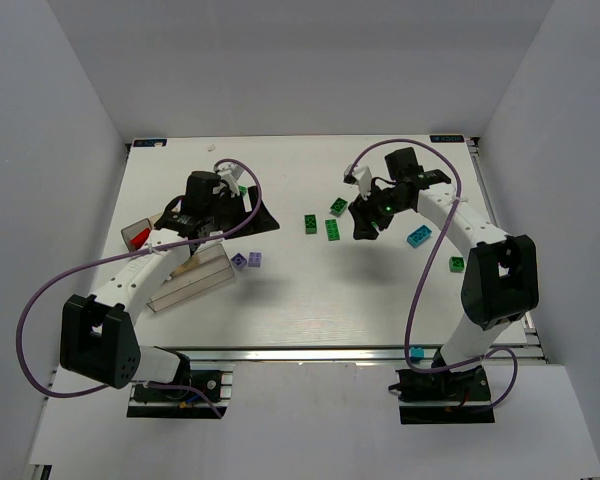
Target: Sort the legos into containers by color
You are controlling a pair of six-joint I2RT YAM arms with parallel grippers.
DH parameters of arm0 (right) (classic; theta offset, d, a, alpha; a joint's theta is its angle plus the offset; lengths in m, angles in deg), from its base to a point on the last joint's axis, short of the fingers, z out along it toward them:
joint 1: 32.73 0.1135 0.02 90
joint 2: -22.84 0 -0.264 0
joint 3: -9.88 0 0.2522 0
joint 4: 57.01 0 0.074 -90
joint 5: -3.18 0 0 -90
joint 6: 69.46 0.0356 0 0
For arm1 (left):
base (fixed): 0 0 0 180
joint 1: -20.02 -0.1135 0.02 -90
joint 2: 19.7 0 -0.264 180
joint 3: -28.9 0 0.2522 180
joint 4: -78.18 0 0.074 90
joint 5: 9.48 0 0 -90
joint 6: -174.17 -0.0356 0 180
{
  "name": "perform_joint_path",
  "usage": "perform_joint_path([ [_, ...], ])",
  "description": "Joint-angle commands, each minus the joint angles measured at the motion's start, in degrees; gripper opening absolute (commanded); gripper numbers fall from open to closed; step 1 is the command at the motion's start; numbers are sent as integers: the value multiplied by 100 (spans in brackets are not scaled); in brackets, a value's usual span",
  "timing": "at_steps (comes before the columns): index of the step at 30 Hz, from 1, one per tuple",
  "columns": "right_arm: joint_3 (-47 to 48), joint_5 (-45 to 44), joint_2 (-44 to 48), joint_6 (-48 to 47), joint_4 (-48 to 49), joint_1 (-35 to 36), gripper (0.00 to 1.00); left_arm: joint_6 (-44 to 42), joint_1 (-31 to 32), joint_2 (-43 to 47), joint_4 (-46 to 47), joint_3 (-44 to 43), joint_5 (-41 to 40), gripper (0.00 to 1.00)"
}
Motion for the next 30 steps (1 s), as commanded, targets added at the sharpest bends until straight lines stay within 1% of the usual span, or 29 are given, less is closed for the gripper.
perform_joint_path([
  [1, 195, 84, -29, 90, 169, -35, 66, -37, 29, 46, 68, -149, -2, 88],
  [30, 318, 137, -204, 152, 222, -53, 67, -72, 29, -16, 86, -140, -2, 88],
])
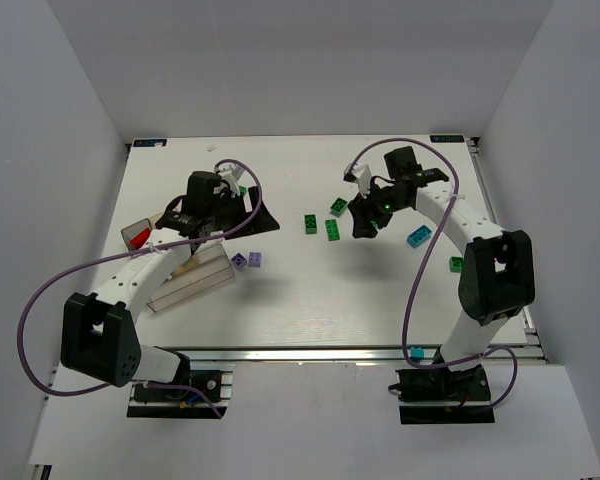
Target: Sort the legos into containers by color
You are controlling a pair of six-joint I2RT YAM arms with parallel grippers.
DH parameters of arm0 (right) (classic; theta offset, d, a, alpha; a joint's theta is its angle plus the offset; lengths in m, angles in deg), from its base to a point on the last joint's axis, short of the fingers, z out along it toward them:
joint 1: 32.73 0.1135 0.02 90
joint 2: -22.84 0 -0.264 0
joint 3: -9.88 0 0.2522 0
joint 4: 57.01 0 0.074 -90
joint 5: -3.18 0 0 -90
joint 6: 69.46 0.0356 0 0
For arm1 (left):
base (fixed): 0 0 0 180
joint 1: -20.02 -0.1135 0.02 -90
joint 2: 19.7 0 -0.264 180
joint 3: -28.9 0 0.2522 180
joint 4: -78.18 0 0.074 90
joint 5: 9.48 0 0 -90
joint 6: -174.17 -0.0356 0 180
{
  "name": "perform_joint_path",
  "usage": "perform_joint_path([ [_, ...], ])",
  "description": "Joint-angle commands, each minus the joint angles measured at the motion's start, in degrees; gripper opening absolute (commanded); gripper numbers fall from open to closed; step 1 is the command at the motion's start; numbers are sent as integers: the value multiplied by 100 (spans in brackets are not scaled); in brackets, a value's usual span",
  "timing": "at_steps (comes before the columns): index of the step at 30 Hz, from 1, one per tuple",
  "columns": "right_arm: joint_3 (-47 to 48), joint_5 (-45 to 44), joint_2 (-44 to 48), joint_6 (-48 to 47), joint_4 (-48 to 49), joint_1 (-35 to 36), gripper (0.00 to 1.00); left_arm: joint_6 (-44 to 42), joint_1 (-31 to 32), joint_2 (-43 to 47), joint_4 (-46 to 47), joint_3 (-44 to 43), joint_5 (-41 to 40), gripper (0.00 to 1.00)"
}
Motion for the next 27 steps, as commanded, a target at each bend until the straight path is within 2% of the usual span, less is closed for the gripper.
perform_joint_path([
  [1, 208, 141, -8, 110, 137, -24, 67, -61, 29, 37, 73, -155, -17, 88],
  [12, 68, -77, 54, 391, 444, -33, 68, -61, 29, -60, 46, -279, 0, 88],
  [18, 357, -877, -227, 1638, 857, -121, 76, 36, 81, -253, 257, -357, -26, 88],
  [21, 498, -983, -298, 1981, 962, -191, 83, -8, 230, -884, 135, -908, -263, 88],
  [27, 648, -1423, -351, 2860, 1217, -384, 84, 9, 740, -2701, -761, -2412, -1177, 88],
])
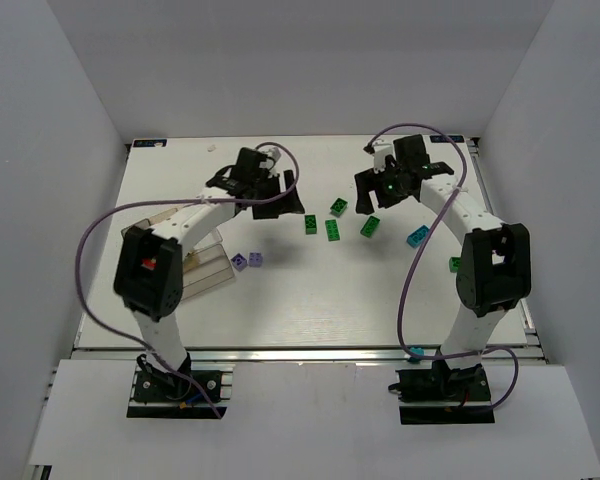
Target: Sort the legos into containers by color
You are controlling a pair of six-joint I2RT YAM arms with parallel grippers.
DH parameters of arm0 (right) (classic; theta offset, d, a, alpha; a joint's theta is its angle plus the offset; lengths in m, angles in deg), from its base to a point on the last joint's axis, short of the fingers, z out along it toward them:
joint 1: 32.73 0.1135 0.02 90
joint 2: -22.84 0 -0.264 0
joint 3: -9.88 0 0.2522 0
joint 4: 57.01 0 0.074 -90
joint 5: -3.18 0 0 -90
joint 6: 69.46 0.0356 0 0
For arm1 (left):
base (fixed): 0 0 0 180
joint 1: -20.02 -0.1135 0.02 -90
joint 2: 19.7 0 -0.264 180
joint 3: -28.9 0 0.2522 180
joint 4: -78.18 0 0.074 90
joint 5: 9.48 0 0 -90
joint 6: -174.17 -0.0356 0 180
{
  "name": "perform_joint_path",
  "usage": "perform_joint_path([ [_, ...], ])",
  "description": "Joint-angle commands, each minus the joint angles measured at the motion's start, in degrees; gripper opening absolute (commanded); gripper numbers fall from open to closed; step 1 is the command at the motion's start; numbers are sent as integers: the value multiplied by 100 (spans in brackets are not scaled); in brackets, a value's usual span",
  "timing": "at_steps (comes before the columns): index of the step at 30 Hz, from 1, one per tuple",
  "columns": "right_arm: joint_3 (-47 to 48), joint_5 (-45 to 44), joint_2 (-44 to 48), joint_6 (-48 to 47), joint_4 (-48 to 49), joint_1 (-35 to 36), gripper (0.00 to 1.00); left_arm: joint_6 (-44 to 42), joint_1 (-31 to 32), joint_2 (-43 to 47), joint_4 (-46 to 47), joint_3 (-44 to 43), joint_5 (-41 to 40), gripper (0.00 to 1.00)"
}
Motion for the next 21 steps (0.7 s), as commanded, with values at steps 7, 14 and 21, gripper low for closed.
perform_joint_path([
  [7, 252, -243, 74, 1097, 392, -358, 82, 91, 861, -1844, -1331, -2003, -1474, 88],
  [14, 269, -23, 21, 1159, 401, -507, 81, 187, 1196, -2795, -1833, -3338, -2538, 88],
  [21, 208, 74, 74, 1115, 392, -604, 81, 284, 1266, -3200, -2080, -3604, -3101, 83],
])
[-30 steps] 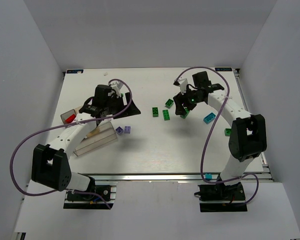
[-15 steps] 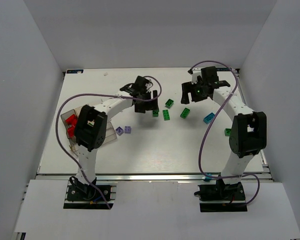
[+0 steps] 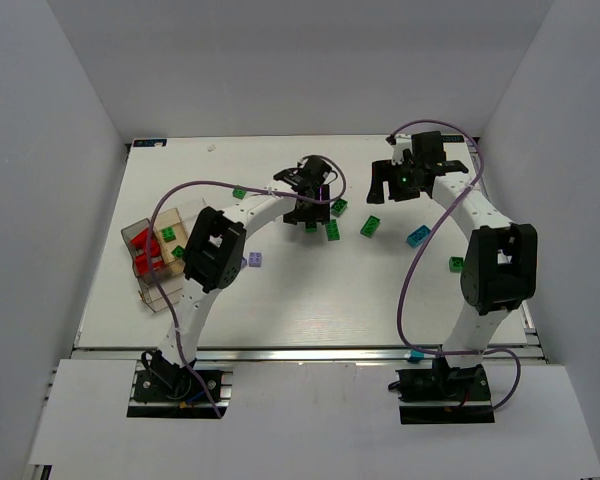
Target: Sort the legos into containers by color
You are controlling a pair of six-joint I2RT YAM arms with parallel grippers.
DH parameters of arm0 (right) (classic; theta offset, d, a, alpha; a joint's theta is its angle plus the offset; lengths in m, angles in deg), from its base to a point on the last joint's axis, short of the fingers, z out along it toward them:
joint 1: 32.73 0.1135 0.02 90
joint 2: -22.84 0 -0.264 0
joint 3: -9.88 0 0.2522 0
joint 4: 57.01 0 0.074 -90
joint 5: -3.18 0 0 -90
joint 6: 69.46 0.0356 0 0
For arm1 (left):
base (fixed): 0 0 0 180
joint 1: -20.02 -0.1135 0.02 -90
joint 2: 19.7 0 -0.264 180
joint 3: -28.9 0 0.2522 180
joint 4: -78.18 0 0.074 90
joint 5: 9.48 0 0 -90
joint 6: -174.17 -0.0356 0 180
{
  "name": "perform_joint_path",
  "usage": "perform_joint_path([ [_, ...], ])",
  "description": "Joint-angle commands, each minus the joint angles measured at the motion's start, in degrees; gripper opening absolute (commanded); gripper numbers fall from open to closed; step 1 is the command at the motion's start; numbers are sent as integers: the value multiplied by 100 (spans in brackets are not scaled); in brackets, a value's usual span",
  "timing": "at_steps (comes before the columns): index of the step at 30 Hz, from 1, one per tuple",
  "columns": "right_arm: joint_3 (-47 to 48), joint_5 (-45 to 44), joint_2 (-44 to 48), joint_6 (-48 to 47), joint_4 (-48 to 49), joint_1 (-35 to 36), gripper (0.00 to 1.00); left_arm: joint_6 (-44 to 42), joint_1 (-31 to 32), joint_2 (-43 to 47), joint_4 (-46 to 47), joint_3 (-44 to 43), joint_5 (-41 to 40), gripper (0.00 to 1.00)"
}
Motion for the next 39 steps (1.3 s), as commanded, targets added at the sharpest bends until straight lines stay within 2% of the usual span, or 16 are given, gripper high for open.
perform_joint_path([
  [1, 147, 155, 82, 35, 154, -81, 81, 57, -17, 10, -226, -171, -483, 81],
  [8, 138, 322, 74, 35, 163, -108, 80, -13, -17, -227, -156, -232, -483, 64],
  [12, 86, 410, 126, -105, 154, -99, 78, -5, -17, -210, -138, -250, -492, 40],
  [13, 59, 436, 153, -253, 154, -99, 76, -5, -17, -105, -130, -206, -518, 29],
  [15, 41, 472, 153, -447, 66, -90, 74, -5, -17, 106, -68, -110, -553, 23],
  [16, 59, 445, 118, -579, 14, -73, 72, 4, -104, 411, -24, 91, -536, 16],
  [19, 207, 305, -92, -606, -408, -55, 72, -5, -253, 1254, 169, 444, -552, 8],
  [23, 331, 15, -313, -238, -716, 24, 78, 13, -552, 2308, -32, 822, -711, 3],
  [26, 270, 49, -330, -71, -707, 85, 85, 109, -1113, 3214, -208, 1671, -816, 3],
  [27, 261, 58, -330, -35, -699, 120, 85, 118, -1115, 3427, -243, 1867, -852, 3],
  [30, 243, 59, -330, 9, -637, 164, 85, 101, -1703, 4094, -340, 2456, -1028, 3],
  [34, 243, 15, -374, 18, -620, 182, 85, 39, -2397, 4526, -376, 3273, -1151, 3],
  [39, 357, -196, -541, -9, -716, 191, 85, -57, -3144, 4730, -148, 3845, -1107, 3],
])
